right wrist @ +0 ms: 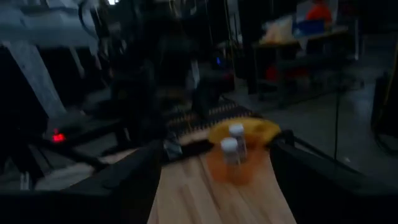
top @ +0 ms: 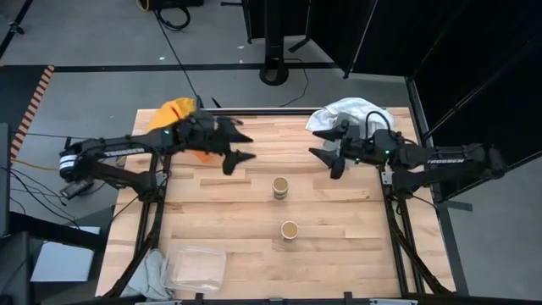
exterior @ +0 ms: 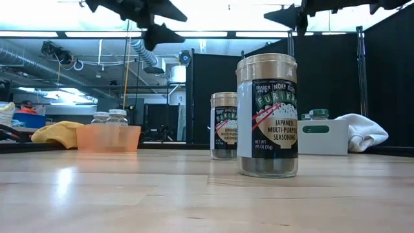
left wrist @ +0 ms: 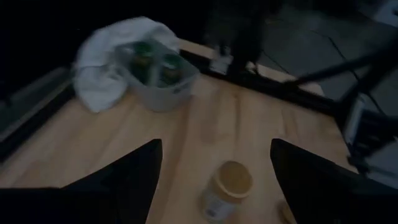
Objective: Sort spices by type
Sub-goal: Put the top gold seasoning bottle into the transparent bin
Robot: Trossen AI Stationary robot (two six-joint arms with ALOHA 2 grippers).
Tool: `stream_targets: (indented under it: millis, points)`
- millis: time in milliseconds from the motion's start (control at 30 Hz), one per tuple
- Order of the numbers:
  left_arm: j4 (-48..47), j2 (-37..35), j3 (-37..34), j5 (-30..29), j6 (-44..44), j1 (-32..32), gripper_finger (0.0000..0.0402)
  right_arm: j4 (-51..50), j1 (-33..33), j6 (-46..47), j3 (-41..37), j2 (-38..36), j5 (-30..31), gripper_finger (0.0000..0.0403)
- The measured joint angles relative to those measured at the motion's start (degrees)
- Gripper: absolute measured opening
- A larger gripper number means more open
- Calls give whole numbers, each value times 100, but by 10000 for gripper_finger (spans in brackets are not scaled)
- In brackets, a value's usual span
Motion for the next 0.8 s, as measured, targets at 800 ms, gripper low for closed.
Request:
stream_targets:
  millis: [800]
  points:
    - [2301, 2914, -13, -514, 584, -1440, 305, -191, 36, 135, 2, -314, 11, 300]
